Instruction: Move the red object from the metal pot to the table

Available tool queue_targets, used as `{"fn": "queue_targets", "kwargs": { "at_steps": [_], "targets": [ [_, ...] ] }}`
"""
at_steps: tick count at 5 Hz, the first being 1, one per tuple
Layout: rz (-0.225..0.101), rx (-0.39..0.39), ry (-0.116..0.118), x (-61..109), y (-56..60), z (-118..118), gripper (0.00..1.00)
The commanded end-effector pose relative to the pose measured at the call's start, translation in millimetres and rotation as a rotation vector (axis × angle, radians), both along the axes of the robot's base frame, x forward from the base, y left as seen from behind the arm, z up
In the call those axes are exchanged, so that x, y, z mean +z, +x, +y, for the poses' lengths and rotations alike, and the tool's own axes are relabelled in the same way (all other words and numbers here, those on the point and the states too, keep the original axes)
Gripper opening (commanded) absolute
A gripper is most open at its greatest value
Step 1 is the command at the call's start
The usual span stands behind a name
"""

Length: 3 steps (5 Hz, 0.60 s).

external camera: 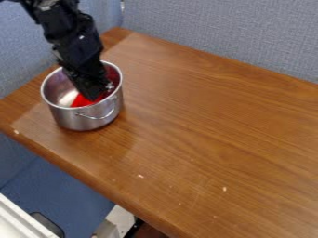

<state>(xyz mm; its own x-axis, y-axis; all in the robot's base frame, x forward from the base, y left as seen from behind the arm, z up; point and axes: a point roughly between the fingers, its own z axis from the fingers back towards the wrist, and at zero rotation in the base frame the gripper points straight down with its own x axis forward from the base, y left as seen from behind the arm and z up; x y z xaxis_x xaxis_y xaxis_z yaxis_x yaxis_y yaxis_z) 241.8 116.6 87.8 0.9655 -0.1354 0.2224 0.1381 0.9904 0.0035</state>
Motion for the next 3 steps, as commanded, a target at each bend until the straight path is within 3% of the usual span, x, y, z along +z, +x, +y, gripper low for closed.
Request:
{"fn": "queue_targets", "kwargs": {
  "at_steps": [1,2,3],
  "targets": [
    [-0.036,0.031,0.01,14.7,9.0,-12.7,0.0],
    [-0.027,0.015,-0.005,10.1,10.6,-29.7,0.0],
    [-0.024,-0.017,-0.02,4.4,17.0,-67.3,0.0]
  ]
}}
